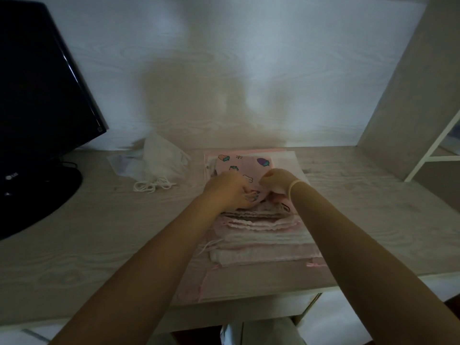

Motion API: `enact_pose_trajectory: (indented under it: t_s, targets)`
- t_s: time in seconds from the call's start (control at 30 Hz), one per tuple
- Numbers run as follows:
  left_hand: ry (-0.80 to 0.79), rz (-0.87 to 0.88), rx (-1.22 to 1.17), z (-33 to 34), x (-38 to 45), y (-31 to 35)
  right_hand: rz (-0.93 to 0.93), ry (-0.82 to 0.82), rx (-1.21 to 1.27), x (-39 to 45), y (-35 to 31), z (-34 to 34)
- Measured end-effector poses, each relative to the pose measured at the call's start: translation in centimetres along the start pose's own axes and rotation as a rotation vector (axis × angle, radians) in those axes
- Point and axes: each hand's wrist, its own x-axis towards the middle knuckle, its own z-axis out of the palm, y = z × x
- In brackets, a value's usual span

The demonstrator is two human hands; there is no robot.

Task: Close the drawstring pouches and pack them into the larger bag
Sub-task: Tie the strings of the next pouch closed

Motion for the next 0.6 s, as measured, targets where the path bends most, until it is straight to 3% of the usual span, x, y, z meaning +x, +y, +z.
enact_pose_trajectory:
  t_s: [0.1,0.2,0.37,0.47,0.6]
  targets:
    - [-0.008,-0.036,-0.035,0.5,0.6,-0.5,-0.002,-0.028,0.05,0.9,-1.2,-0.1]
    - [0.133,-0.086,-0.203,0.2,0.4,-2.1,-0.093,0.038,0.183,1.3,-3.4,0.1]
    - [0.61,-0.398,-0.721,-1.1,-0.9,-6.7,-0.433,0.002,0.425,-0.5,-12.1,3.2]
    - [0.942,-0.643,-1.184,-1.6,-1.2,-10.1,-0.662,-0.164,0.328,-3.2,-15.6,5.1]
    - [1.001,-0.729,-1.456,-1.4,-1.6,-12.4,-0.708,-0.139,0.237,-3.4,-15.2,6.0]
